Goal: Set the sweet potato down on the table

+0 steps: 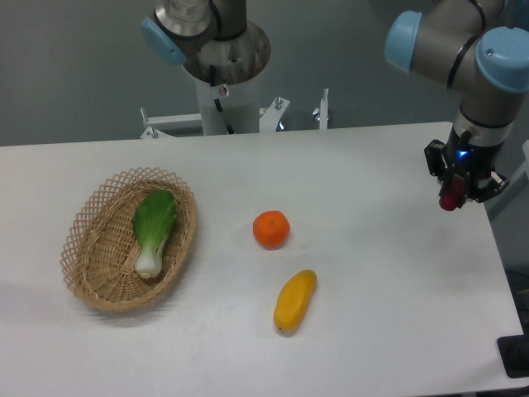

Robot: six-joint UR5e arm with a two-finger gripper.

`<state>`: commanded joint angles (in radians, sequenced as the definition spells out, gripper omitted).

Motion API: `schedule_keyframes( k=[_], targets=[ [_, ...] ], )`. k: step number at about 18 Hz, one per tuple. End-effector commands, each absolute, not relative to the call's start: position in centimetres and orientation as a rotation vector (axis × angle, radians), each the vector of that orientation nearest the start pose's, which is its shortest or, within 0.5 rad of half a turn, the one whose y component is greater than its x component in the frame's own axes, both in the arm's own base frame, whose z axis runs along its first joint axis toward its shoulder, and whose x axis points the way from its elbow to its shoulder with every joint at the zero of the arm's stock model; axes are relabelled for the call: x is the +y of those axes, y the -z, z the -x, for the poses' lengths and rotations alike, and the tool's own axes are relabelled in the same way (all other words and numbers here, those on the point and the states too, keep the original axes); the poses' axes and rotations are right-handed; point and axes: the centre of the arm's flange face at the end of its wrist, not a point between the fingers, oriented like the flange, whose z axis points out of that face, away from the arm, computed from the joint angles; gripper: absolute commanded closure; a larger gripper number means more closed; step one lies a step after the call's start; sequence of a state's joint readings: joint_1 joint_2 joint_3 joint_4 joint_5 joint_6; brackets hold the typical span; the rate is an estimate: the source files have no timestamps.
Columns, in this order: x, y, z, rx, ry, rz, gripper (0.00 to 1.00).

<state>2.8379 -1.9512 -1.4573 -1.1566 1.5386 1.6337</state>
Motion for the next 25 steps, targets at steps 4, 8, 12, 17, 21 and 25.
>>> schedule_keyframes(
  k=[4, 8, 12, 17, 21, 25],
  targets=[
    [32.4, -36.4, 57.1, 0.564, -0.194, 3.037, 0.83],
    [32.1, -35.6, 55.9, 0.552, -0.161, 3.043, 0.82],
    [31.7, -33.3, 52.9, 0.559, -0.090, 3.047, 0.83],
    [31.3, -29.1, 48.9, 0.597, 0.003, 3.048, 0.83],
    [33.6, -26.9, 45.0, 0.672, 0.030, 3.037, 0.84],
    [34.3, -23.9, 42.4, 0.714, 0.127, 3.038, 0.83]
  ],
)
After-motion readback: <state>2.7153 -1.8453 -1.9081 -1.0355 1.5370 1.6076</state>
